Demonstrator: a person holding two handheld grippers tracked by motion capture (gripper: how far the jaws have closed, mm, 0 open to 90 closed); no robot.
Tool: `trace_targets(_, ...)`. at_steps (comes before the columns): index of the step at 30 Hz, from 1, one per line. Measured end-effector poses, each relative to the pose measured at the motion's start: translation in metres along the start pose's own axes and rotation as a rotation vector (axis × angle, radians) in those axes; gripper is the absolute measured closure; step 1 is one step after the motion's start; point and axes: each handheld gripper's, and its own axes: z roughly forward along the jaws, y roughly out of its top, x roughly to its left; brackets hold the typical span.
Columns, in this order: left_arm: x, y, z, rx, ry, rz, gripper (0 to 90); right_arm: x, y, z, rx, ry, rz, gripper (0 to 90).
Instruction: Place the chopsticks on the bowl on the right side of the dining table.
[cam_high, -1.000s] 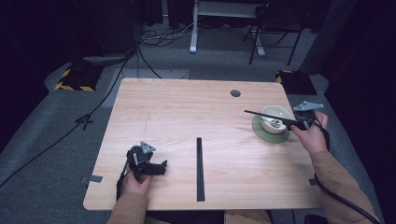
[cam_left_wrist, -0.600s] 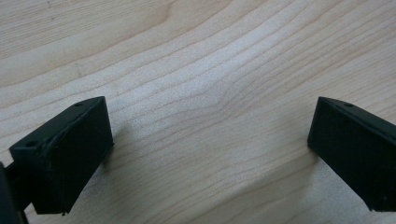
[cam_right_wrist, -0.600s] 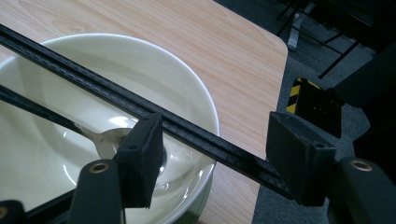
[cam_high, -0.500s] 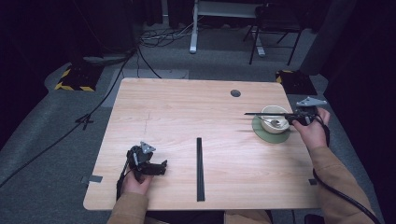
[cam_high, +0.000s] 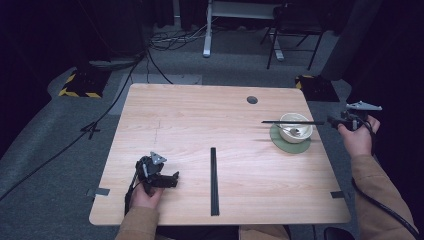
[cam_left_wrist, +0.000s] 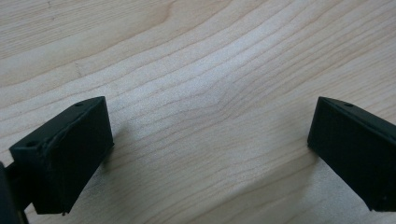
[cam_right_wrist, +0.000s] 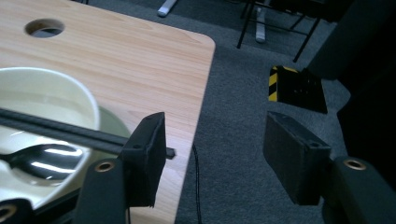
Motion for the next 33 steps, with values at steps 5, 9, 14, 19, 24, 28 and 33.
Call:
trace_targets(5,0.0,0.0,0.0,0.001,0.0,0.003,0.4,-0.013,-0.01,0.02,0.016,-0.018,0.087,36.2)
trace_targets(9,0.0,0.0,0.0,-0.001,0.001,0.003,0.4,-0.017,-0.013,0.03,0.018,-0.025,0.114,35.6)
trace_targets(14,0.0,0.0,0.0,0.002,0.0,0.003,0.3,-0.023,-0.016,0.039,0.021,-0.013,0.173,35.6)
trace_targets(19,0.0,0.0,0.0,0.002,0.0,0.003,0.4,-0.021,-0.016,0.042,0.03,-0.002,0.174,35.6)
trace_targets(24,0.0,0.0,0.0,0.003,-0.001,0.004,0.3,-0.018,-0.018,0.041,0.04,0.022,0.166,35.6)
trace_targets(28,0.0,0.0,0.0,0.003,-0.001,0.003,0.4,-0.014,-0.022,0.037,0.041,0.049,0.159,35.3)
trace_targets(33,0.0,0.0,0.0,0.003,-0.002,0.003,0.3,-0.014,-0.023,0.032,0.033,0.058,0.171,34.9)
